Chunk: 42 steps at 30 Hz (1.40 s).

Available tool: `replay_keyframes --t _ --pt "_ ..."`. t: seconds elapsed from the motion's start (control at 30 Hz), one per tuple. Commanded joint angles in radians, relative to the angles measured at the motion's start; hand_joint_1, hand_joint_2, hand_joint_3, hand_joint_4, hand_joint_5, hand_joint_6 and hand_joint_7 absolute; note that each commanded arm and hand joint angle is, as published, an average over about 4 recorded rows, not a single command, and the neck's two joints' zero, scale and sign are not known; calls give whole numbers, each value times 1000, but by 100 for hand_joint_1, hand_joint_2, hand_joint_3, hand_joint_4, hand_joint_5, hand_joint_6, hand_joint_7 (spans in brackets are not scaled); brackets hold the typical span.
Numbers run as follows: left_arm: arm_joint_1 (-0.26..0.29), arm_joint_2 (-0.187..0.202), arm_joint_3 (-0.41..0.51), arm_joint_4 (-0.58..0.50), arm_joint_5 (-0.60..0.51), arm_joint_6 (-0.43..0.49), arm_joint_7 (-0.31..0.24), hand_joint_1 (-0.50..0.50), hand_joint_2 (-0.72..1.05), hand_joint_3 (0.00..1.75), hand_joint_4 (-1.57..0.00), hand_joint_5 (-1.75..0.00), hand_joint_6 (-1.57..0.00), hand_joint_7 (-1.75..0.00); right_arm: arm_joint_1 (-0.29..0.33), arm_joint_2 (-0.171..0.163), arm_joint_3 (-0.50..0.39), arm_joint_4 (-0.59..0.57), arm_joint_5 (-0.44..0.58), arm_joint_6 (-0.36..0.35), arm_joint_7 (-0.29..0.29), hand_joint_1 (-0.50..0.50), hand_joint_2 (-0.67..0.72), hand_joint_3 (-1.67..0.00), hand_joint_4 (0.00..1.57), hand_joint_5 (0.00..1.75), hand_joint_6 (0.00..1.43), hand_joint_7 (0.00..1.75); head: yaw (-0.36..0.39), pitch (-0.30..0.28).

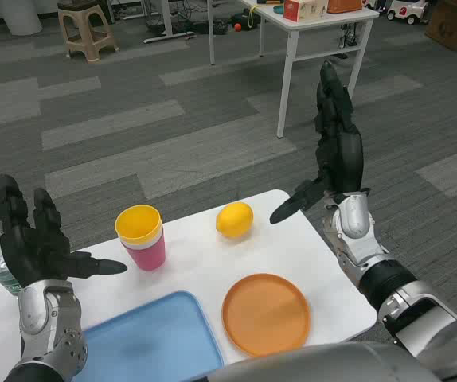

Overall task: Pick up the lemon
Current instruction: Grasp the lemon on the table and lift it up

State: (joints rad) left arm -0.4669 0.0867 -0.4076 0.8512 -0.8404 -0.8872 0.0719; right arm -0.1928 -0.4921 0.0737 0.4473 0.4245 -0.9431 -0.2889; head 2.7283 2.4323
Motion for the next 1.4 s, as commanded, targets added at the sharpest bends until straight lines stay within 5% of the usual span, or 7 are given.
replay_keyframes --t 0.03,0.1,1.0,1.3,1.4 --pt "-72 -91 39 97 436 -380 414 -50 -72 9 0 0 0 0 -286 -106 641 319 183 -273 -358 -42 70 0 0 0 0 0 -23 158" --pt "-72 -92 38 97 437 -380 414 -50 -72 9 0 0 0 0 -286 -107 641 319 183 -273 -358 -42 68 0 1 0 0 0 -16 94" --pt "-91 -104 38 117 439 -374 412 -50 -72 9 0 0 -1 0 -296 -124 645 341 184 -273 -359 -42 66 0 6 0 0 0 -28 53" --pt "-75 -78 39 111 418 -351 396 -50 -72 9 0 0 -3 -3 -297 -117 663 343 181 -273 -363 -40 63 0 9 0 0 0 -2 -186" --pt "-52 -57 35 80 368 -305 350 -50 -72 9 0 0 -2 -5 -307 -117 693 349 182 -271 -371 -38 58 0 9 0 0 0 -4 -258"
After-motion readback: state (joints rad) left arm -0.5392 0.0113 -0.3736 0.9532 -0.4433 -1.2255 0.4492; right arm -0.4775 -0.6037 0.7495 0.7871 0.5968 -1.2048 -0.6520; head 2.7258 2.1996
